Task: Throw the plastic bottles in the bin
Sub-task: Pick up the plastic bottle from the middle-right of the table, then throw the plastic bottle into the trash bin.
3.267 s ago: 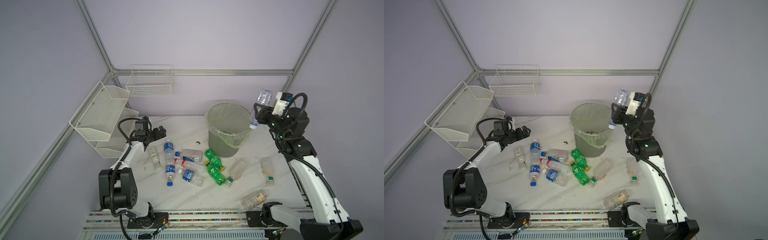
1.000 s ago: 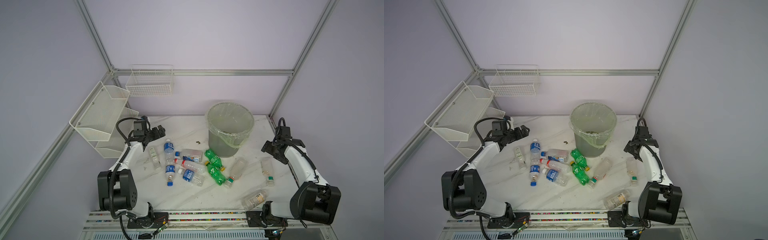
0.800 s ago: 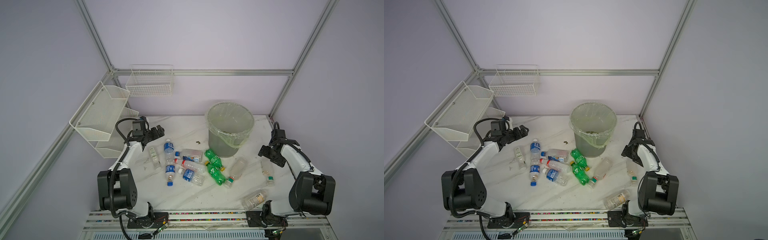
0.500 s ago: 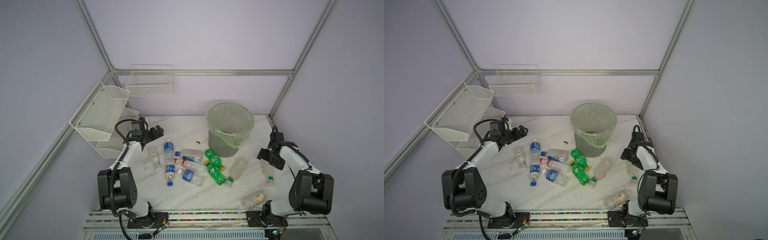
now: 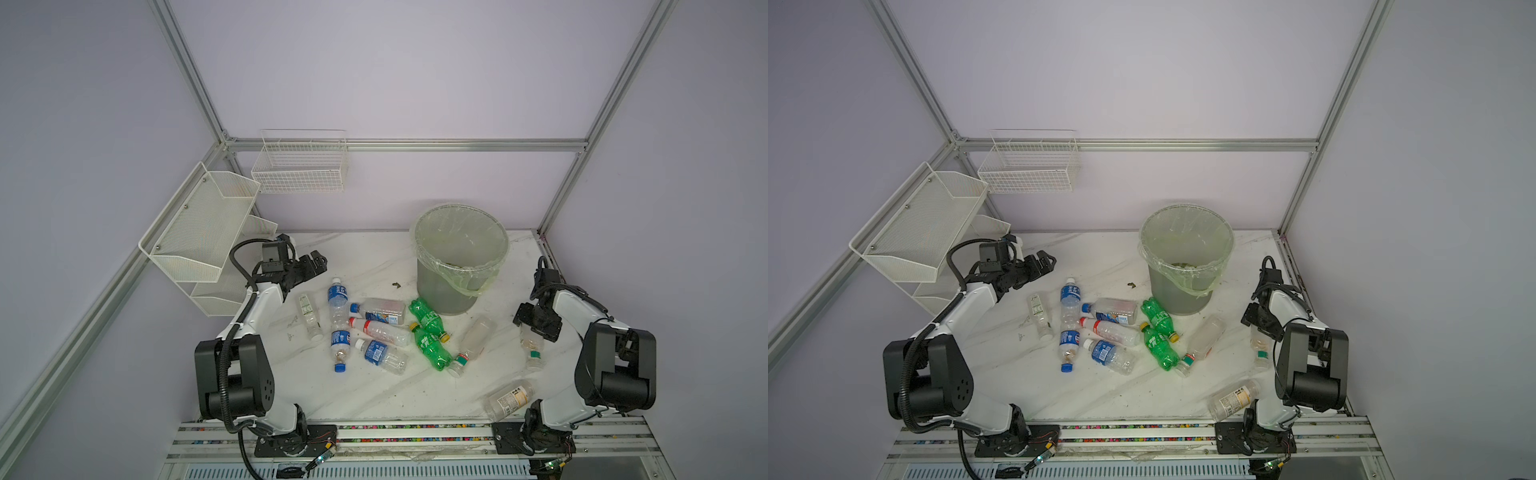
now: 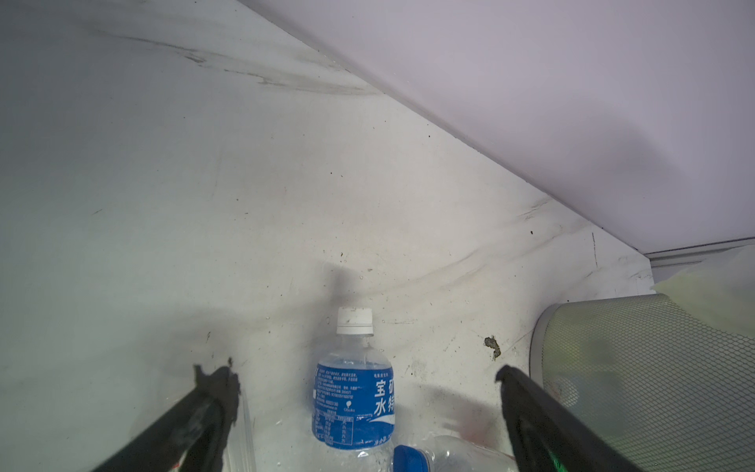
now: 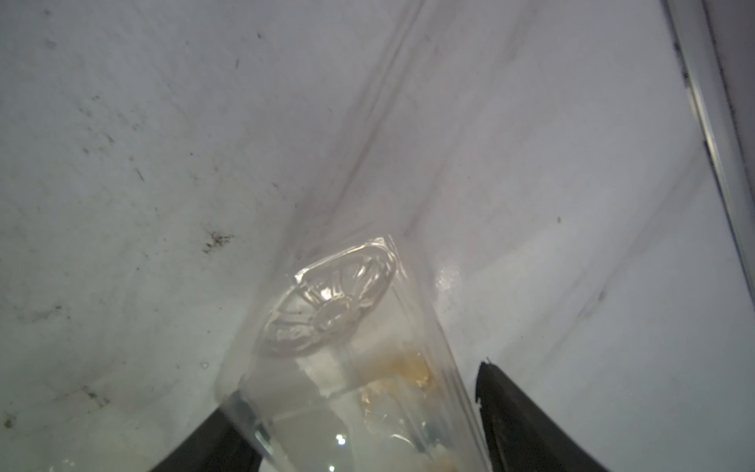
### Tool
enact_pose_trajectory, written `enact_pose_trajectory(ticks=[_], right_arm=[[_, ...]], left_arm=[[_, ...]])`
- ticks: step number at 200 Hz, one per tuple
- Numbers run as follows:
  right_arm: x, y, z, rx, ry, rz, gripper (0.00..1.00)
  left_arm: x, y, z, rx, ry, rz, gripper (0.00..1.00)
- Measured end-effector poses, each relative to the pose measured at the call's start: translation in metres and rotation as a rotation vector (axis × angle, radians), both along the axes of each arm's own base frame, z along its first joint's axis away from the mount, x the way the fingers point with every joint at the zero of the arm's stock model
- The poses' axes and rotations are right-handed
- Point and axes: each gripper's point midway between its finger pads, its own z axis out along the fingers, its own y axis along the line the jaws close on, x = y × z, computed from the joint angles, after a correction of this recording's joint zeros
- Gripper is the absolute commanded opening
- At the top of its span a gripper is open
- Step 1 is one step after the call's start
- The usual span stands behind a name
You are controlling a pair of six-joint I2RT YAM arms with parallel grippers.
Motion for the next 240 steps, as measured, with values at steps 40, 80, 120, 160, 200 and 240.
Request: enact_pose_trajectory(ticks=[40, 80, 120, 160, 200, 240], right_arm=[[0.007, 0.0, -0.001, 0.0, -0.035, 0.001, 0.39], [0.017, -0.001, 0.006, -0.001, -0.068, 0.0, 0.29], [0.046, -0.006, 0.042, -0.02, -0.187, -0.001, 0.29], [0.065, -0.008, 0.077, -0.03, -0.298, -0.003, 0.29], [0.068, -0.008, 0.097, -0.038, -0.365, -0.008, 0.29], [0.067, -0.009, 0.128, -0.049, -0.455, -0.017, 0.28]], left_arm=[[0.0, 0.001, 0.0, -0.002, 0.0, 0.001, 1.0], [0.0, 0.003, 0.0, -0.002, 0.0, 0.004, 1.0], [0.0, 0.003, 0.0, 0.0, 0.0, 0.004, 1.0], [0.0, 0.003, 0.0, 0.003, 0.0, 0.005, 1.0], [-0.001, 0.003, 0.001, 0.003, -0.001, 0.005, 1.0], [-0.001, 0.003, 0.001, 0.0, 0.0, 0.007, 1.0]])
